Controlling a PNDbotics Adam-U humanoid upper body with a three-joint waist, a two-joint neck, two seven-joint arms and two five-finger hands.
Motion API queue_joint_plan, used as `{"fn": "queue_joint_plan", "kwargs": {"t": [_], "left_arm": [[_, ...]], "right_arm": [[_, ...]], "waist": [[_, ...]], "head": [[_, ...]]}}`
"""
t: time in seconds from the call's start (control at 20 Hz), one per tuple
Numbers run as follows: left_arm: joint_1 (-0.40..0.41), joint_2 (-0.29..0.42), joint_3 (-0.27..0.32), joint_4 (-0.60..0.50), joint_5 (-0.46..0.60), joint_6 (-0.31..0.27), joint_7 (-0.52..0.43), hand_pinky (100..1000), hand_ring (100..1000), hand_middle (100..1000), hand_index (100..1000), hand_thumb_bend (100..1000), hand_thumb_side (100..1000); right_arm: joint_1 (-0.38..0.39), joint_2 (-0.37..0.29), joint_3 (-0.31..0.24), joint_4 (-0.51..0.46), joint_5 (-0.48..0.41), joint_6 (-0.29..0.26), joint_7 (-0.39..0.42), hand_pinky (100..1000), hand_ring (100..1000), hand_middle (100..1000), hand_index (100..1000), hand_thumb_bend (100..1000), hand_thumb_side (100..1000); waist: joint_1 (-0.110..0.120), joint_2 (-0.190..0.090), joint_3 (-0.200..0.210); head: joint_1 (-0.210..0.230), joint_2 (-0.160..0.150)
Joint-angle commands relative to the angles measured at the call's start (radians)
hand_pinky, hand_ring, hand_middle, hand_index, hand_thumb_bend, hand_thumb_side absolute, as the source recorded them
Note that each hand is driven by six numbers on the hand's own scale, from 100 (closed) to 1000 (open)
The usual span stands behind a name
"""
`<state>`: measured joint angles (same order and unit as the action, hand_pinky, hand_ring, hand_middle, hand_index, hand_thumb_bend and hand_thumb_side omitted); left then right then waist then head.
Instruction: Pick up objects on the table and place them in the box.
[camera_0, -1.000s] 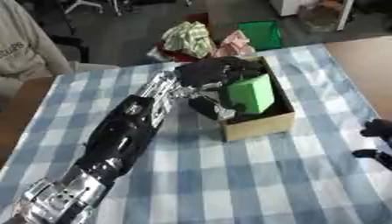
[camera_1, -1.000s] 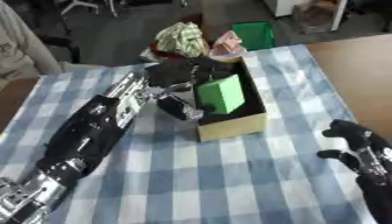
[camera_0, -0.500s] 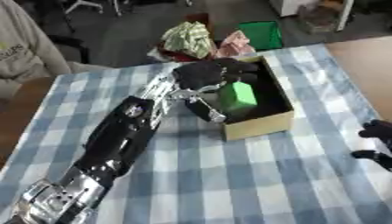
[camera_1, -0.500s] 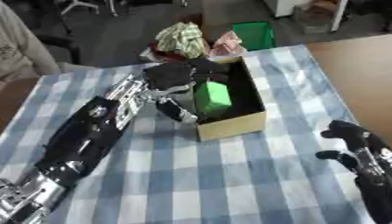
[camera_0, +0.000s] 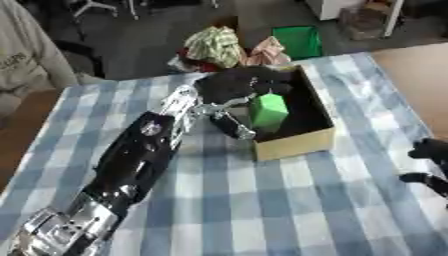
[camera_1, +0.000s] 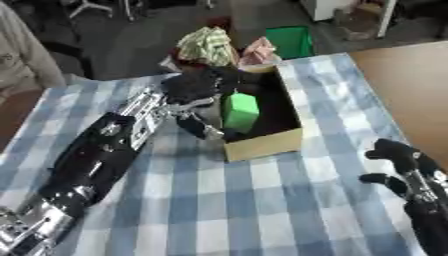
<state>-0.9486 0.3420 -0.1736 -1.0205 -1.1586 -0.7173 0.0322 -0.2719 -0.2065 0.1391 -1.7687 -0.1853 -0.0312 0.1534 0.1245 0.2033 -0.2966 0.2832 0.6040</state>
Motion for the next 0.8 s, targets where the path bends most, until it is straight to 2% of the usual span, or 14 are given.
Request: {"fn": "queue_joint_plan", "kwargs": {"t": [0.05, 0.3, 0.45, 0.65, 0.8], "left_arm": [[-0.001, 0.073, 0.013, -0.075, 0.048, -0.02, 0.03, 965, 960, 982, 989, 553, 248], [0.09, 0.177, 0.037, -0.206, 0.13, -0.082, 0.105, 883, 903, 937, 967, 597, 150], [0.17, 0.236, 0.064, -0.288, 0.181, -0.095, 0.155, 866, 886, 922, 961, 607, 115], [0.282, 0.275, 0.098, -0.4, 0.25, -0.053, 0.213, 860, 878, 908, 956, 568, 100], [0.363, 0.266, 0.124, -0.481, 0.299, -0.005, 0.191, 859, 873, 901, 954, 484, 100]], "right_arm": [[-0.005, -0.007, -0.011, -0.009, 0.009, -0.004, -0.003, 648, 1000, 678, 824, 100, 660], [0.002, -0.012, -0.023, -0.009, 0.013, -0.007, -0.014, 648, 1000, 678, 824, 100, 654], [0.003, -0.015, -0.03, -0.01, 0.015, -0.008, -0.02, 648, 1000, 678, 824, 100, 654], [0.005, -0.019, -0.04, -0.012, 0.018, -0.011, -0.03, 648, 1000, 678, 824, 100, 652], [0.007, -0.021, -0.046, -0.014, 0.019, -0.013, -0.035, 648, 1000, 678, 824, 100, 647]], "waist": [[-0.01, -0.017, 0.01], [-0.011, -0.019, 0.05], [-0.014, -0.014, 0.076], [-0.019, -0.007, 0.118], [-0.024, -0.004, 0.143]], "head": [[-0.015, -0.008], [-0.047, -0.007], [-0.062, -0.009], [-0.081, -0.012], [-0.09, -0.011]]}}
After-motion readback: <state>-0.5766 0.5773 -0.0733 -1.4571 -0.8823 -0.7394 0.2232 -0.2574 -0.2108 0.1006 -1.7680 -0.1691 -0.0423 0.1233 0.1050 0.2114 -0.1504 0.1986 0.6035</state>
